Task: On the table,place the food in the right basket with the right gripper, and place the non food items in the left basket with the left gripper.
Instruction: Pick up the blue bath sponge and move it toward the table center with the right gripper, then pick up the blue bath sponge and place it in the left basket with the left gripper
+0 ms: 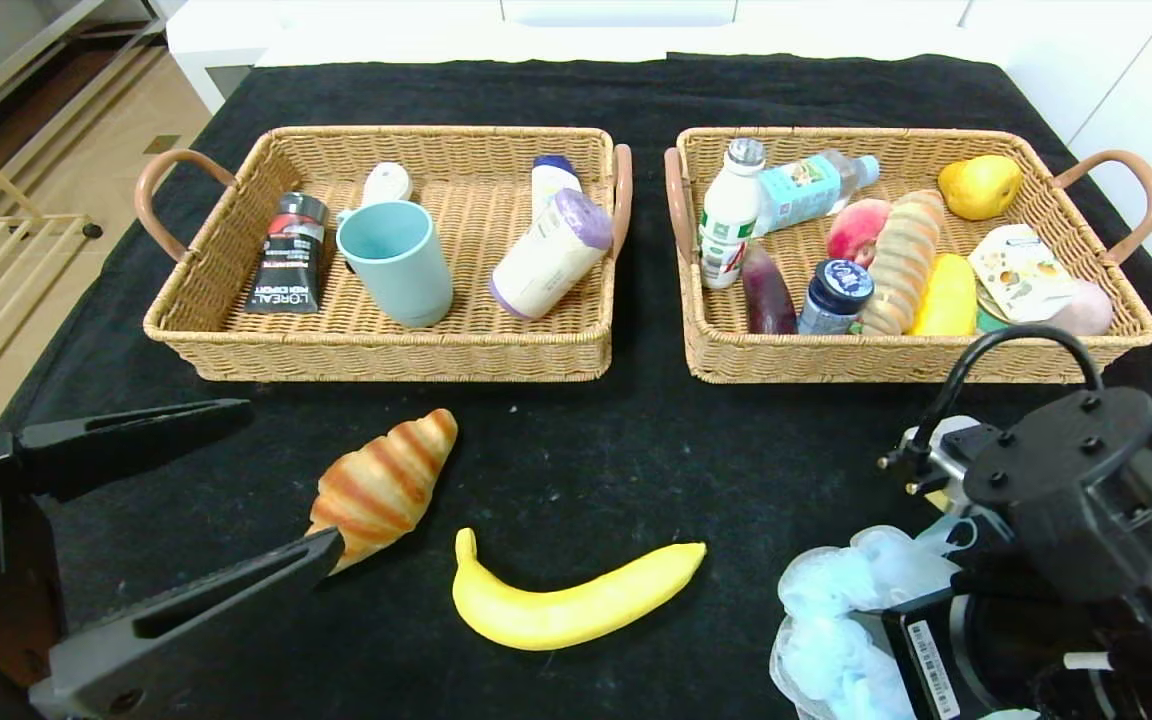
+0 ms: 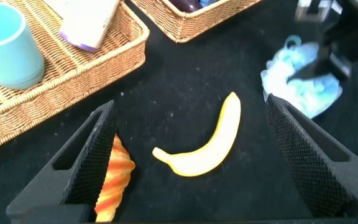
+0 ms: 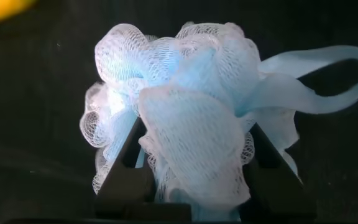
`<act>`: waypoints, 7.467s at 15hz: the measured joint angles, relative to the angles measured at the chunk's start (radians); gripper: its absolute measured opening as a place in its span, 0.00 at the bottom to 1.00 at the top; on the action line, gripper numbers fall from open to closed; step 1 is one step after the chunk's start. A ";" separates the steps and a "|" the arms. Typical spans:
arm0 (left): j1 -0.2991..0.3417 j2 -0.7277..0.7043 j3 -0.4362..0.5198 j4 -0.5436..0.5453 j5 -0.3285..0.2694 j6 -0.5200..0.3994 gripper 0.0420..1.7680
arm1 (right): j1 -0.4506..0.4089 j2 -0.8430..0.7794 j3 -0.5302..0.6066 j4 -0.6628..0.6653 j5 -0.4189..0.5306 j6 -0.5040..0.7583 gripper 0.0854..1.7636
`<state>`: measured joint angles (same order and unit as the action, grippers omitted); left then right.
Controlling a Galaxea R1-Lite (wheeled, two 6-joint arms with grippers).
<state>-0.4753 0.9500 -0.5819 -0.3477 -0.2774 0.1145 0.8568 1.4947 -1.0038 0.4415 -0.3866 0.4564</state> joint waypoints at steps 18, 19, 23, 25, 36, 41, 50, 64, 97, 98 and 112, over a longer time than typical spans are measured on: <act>0.001 -0.003 -0.004 -0.005 0.014 0.001 0.97 | 0.121 0.198 -0.565 -0.172 -0.004 -0.163 0.25; 0.001 -0.005 -0.005 -0.007 0.015 0.001 0.97 | 0.125 0.225 -0.571 -0.209 -0.004 -0.179 0.24; 0.001 -0.014 -0.008 -0.010 0.015 0.001 0.97 | 0.137 0.313 -0.575 -0.323 -0.007 -0.186 0.23; 0.002 -0.017 -0.009 -0.011 0.015 0.001 0.97 | 0.141 0.353 -0.572 -0.373 -0.009 -0.186 0.22; 0.001 -0.021 -0.009 -0.006 0.015 0.001 0.97 | 0.134 0.451 -0.577 -0.462 -0.045 -0.188 0.20; 0.001 -0.020 -0.009 -0.006 0.015 0.001 0.97 | 0.129 0.456 -0.578 -0.489 -0.045 -0.193 0.43; 0.001 -0.015 -0.006 -0.004 0.015 0.001 0.97 | 0.132 0.453 -0.576 -0.487 -0.050 -0.195 0.80; 0.003 -0.010 -0.006 0.003 0.034 0.014 0.97 | 0.143 0.193 -0.395 -0.492 -0.057 -0.280 0.94; -0.044 0.107 -0.302 0.603 0.357 0.031 0.97 | -0.422 -0.235 0.591 -1.372 0.825 -0.553 0.96; -0.064 0.137 -0.334 0.609 0.356 0.020 0.97 | -0.423 -0.243 0.589 -1.372 0.824 -0.554 0.96; -0.324 0.676 -0.867 0.687 0.563 -0.352 0.97 | -0.448 -0.279 0.564 -1.367 0.821 -0.553 0.96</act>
<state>-0.7994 1.6260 -1.4485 0.3389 0.2855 -0.2374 0.4089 1.2162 -0.4400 -0.9251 0.4343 -0.0970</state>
